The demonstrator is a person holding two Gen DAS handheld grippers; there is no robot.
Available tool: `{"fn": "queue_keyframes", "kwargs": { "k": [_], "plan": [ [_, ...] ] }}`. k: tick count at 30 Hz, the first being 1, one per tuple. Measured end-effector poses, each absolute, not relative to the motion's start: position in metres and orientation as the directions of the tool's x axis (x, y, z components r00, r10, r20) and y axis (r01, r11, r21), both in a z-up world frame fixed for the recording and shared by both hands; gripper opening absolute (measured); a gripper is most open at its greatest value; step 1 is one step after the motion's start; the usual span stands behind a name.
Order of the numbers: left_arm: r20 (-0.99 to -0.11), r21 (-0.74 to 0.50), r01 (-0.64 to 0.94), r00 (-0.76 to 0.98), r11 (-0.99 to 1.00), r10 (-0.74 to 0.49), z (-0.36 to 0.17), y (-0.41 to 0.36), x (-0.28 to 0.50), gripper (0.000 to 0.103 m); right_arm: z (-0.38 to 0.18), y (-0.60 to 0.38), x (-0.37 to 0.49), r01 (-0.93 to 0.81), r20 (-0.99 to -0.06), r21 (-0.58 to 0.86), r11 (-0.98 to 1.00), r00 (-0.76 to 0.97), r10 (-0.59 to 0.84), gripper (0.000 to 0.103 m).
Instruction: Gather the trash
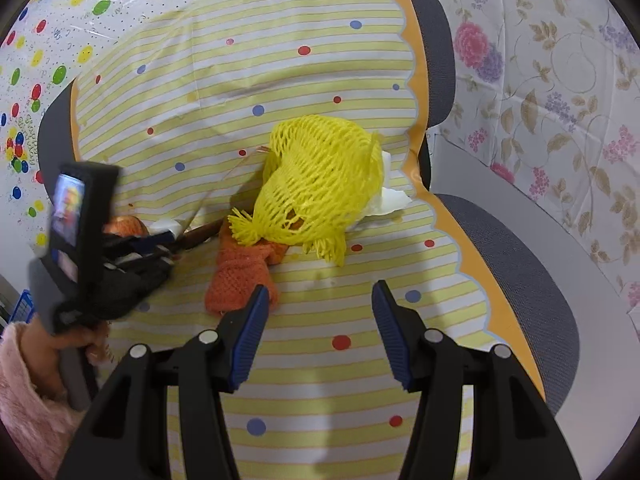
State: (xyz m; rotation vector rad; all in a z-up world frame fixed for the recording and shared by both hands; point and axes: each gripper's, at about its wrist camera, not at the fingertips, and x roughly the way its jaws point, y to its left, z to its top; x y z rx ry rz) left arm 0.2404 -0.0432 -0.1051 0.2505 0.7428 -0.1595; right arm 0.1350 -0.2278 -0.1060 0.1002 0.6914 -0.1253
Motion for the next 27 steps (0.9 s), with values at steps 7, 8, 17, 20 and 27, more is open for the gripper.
{"fn": "queue_keyframes", "kwargs": {
  "k": [7,8,17,20,27],
  "plan": [
    [-0.688,-0.053,0.228,0.697,0.972,-0.201,-0.073,0.002,0.187,0.001,-0.108,-0.212,0.129,0.103,-0.645,0.058,0.993,0.763,-0.041,0.053],
    [-0.684,-0.069,0.231,0.697,0.971,-0.215,-0.073,0.006,0.178,0.001,-0.11,-0.21,0.131,0.095,-0.648,0.059,0.994,0.761,-0.034,0.053],
    [-0.666,-0.102,0.218,0.71,0.971,-0.229,-0.072,0.011,0.148,0.001,-0.098,-0.231,0.159,0.125,-0.59,0.017,0.992,0.802,-0.091,0.072],
    [-0.671,-0.123,0.207,0.704,0.971,-0.235,-0.074,0.011,0.159,0.001,-0.093,-0.252,0.175,0.145,-0.57,0.016,0.989,0.814,-0.11,0.076],
    [-0.683,-0.114,0.209,0.693,0.971,-0.229,-0.08,0.0,0.176,0.001,-0.091,-0.287,0.223,0.103,-0.546,0.095,0.99,0.837,-0.034,0.076]
  ]
}}
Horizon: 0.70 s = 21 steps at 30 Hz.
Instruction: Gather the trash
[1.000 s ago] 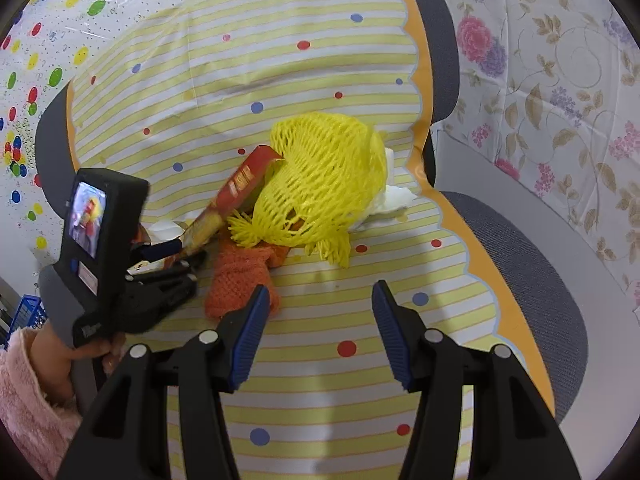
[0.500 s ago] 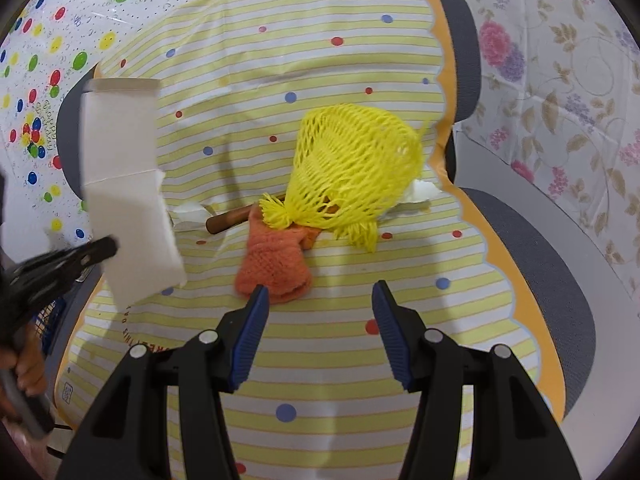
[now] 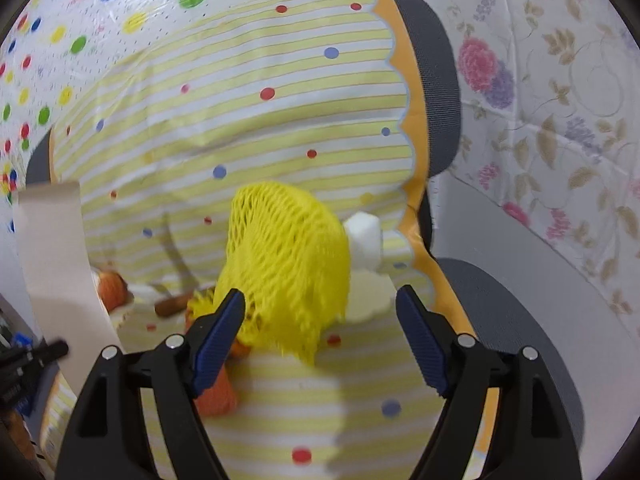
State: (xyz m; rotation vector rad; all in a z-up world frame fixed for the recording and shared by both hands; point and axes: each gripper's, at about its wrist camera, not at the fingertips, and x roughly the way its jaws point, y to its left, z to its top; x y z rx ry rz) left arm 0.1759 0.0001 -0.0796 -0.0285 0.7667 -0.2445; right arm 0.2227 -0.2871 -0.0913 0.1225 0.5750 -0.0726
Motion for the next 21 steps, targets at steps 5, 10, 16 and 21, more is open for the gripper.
{"fn": "queue_keyframes", "kwargs": {
  "k": [5,10,16,21],
  "plan": [
    [-0.692,-0.119,0.204,0.684,0.972,-0.228,-0.082,-0.002,0.179,0.001,-0.094,-0.284,0.25,0.058,-0.552,0.096,0.994,0.834,0.005,0.057],
    [-0.691,-0.12,0.203,0.686,0.972,-0.228,-0.079,-0.001,0.171,0.001,-0.083,-0.273,0.24,0.019,-0.554,0.156,0.988,0.829,0.072,0.008],
    [-0.65,-0.122,0.224,0.718,0.967,-0.249,-0.058,-0.005,0.14,0.001,-0.017,-0.244,0.163,0.014,-0.444,0.099,0.995,0.896,0.031,0.007],
    [-0.605,-0.128,0.272,0.741,0.954,-0.292,-0.039,-0.012,0.103,0.001,0.007,-0.23,0.098,0.02,-0.413,0.073,0.997,0.911,0.012,0.007]
  ]
}}
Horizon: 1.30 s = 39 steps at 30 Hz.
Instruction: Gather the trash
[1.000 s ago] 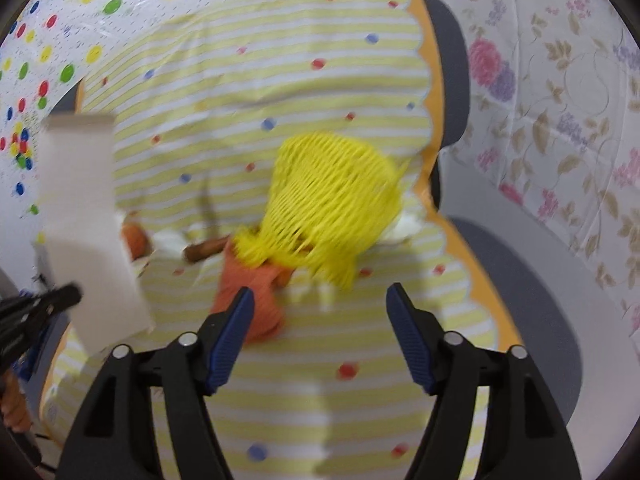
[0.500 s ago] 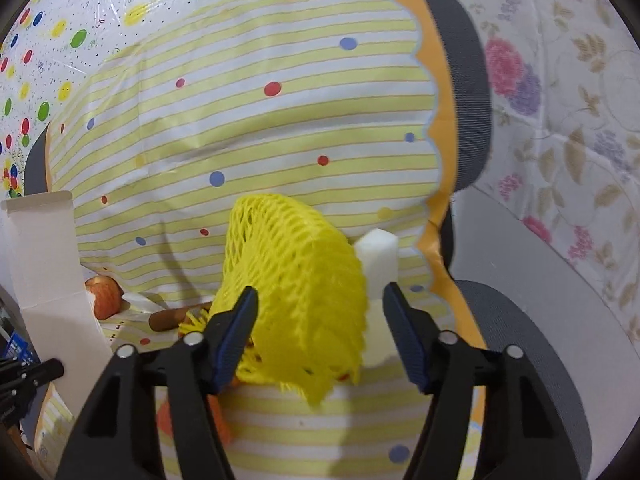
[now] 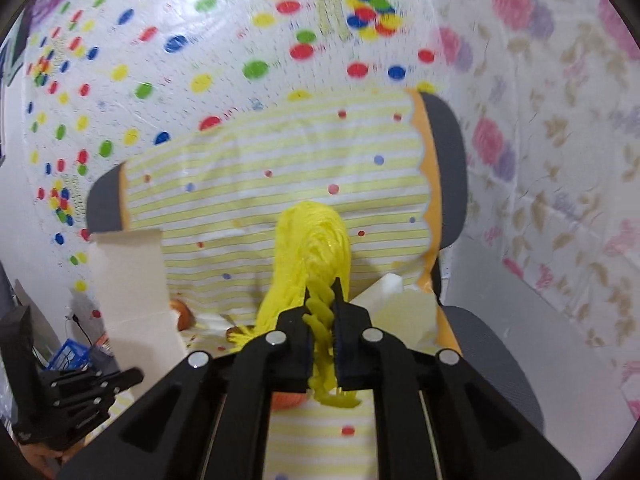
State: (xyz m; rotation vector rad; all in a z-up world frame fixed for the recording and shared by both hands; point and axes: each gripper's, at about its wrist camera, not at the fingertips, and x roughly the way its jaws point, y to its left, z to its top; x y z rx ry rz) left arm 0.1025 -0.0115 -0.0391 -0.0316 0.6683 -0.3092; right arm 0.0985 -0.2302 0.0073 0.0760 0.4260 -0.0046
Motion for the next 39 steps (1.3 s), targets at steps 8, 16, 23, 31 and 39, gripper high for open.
{"fn": "queue_keyframes", "kwargs": {
  "k": [8,16,23,31,39],
  "plan": [
    [-0.597,-0.144,0.333,0.721,0.932,-0.351,-0.043,-0.029,0.048,0.001,-0.027,-0.211,0.022,0.09,-0.469,0.017,0.996,0.88,-0.072,0.007],
    [-0.594,-0.15,0.431,0.68,0.89,-0.429,-0.066,-0.066,0.005,0.001,-0.057,-0.221,-0.044,0.195,-0.504,0.011,0.981,0.848,-0.163,0.008],
    [-0.596,-0.147,0.557,0.61,0.818,-0.522,-0.086,-0.113,-0.029,0.001,-0.08,-0.238,-0.103,0.311,-0.518,-0.003,0.95,0.813,-0.268,0.008],
    [-0.631,-0.135,0.687,0.496,0.714,-0.597,-0.113,-0.163,-0.062,0.001,-0.116,-0.268,-0.161,0.456,-0.578,-0.014,0.89,0.723,-0.38,0.008],
    [-0.686,-0.144,0.763,0.383,0.631,-0.619,-0.14,-0.208,-0.083,0.001,-0.132,-0.287,-0.201,0.556,-0.587,-0.031,0.83,0.662,-0.466,0.008]
  ]
}}
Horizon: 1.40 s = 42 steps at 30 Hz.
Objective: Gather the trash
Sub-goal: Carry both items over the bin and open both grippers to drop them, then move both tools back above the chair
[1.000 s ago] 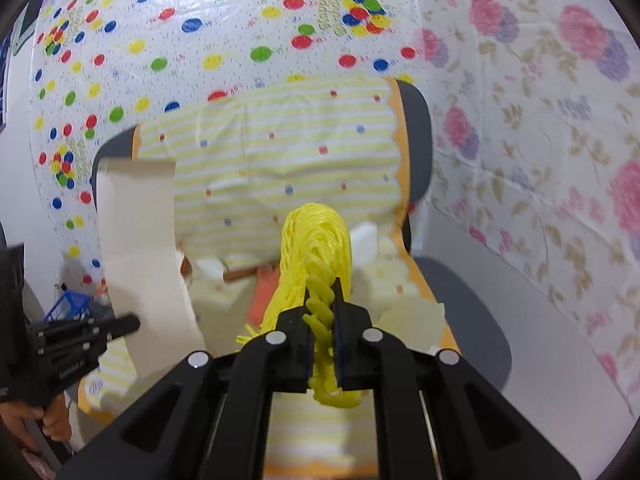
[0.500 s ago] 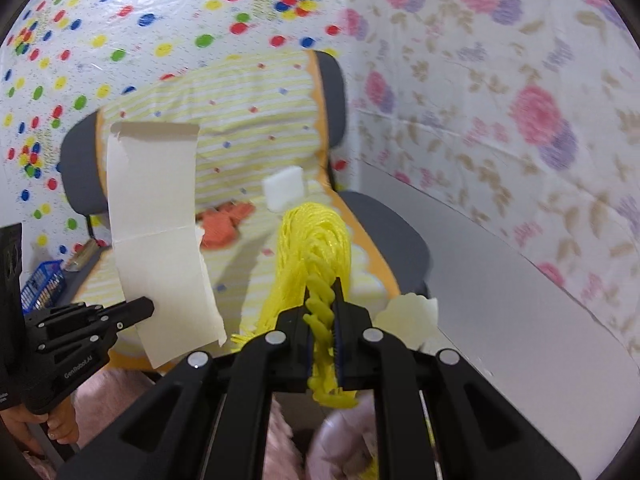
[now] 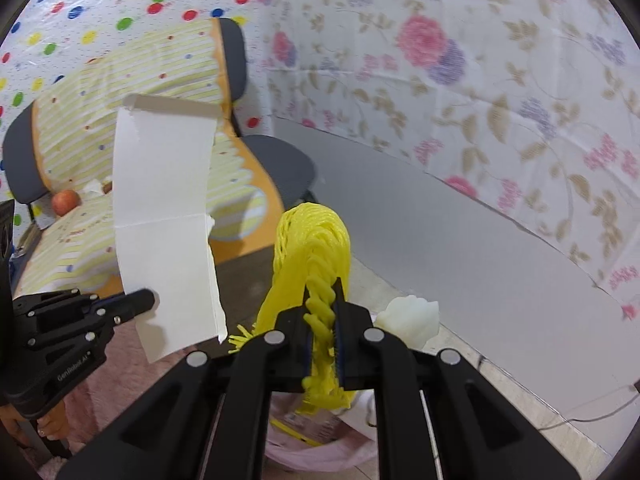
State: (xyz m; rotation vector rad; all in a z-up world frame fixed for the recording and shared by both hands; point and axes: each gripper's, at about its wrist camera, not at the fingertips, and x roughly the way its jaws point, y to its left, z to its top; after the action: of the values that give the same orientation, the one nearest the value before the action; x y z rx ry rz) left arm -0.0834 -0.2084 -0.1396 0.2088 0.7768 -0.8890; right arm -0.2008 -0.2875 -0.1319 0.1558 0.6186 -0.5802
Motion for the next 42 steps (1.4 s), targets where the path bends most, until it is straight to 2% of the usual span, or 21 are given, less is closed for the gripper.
{"fn": "queue_keyframes", "kwargs": {
  "k": [11,17,18,19,21,22,23,26,29,34,42],
  "plan": [
    [-0.745,-0.127,0.797,0.316,0.59,-0.587,-0.162,-0.249,-0.082,0.001,-0.167,-0.313,-0.208,0.615,-0.656,-0.035,0.787,0.58,-0.483,0.009],
    [-0.78,-0.139,0.793,0.282,0.593,-0.559,-0.175,-0.264,-0.073,0.006,-0.192,-0.325,-0.192,0.609,-0.706,-0.018,0.793,0.554,-0.442,0.009],
    [-0.782,-0.14,0.791,0.281,0.596,-0.557,-0.177,-0.265,-0.072,0.014,-0.197,-0.327,-0.189,0.604,-0.711,-0.008,0.797,0.557,-0.429,0.009],
    [-0.785,-0.141,0.787,0.28,0.6,-0.553,-0.178,-0.264,-0.071,0.032,-0.2,-0.328,-0.186,0.602,-0.717,-0.006,0.799,0.554,-0.423,0.013],
    [-0.778,-0.15,0.772,0.294,0.618,-0.555,-0.177,-0.258,-0.067,0.055,-0.208,-0.329,-0.179,0.589,-0.736,0.0,0.808,0.547,-0.399,0.027],
    [-0.773,-0.153,0.764,0.303,0.627,-0.558,-0.175,-0.254,-0.066,0.056,-0.21,-0.329,-0.177,0.584,-0.737,0.009,0.812,0.552,-0.389,0.04],
    [-0.768,-0.155,0.755,0.313,0.637,-0.558,-0.172,-0.249,-0.064,0.056,-0.21,-0.328,-0.177,0.583,-0.735,0.01,0.812,0.554,-0.389,0.042],
    [-0.749,-0.146,0.73,0.36,0.668,-0.556,-0.161,-0.233,-0.058,0.056,-0.196,-0.328,-0.18,0.587,-0.714,0.009,0.809,0.571,-0.406,0.042],
    [-0.721,-0.109,0.691,0.44,0.714,-0.536,-0.147,-0.21,-0.054,0.056,-0.165,-0.328,-0.191,0.604,-0.653,0.03,0.796,0.615,-0.443,0.042],
    [-0.695,-0.121,0.632,0.496,0.765,-0.52,-0.13,-0.181,-0.044,0.056,-0.118,-0.316,-0.201,0.594,-0.556,0.032,0.804,0.679,-0.479,0.043],
    [-0.665,-0.101,0.581,0.564,0.808,-0.489,-0.111,-0.148,-0.041,0.059,-0.1,-0.292,-0.179,0.497,-0.544,0.026,0.867,0.735,-0.405,0.05]
  ]
}}
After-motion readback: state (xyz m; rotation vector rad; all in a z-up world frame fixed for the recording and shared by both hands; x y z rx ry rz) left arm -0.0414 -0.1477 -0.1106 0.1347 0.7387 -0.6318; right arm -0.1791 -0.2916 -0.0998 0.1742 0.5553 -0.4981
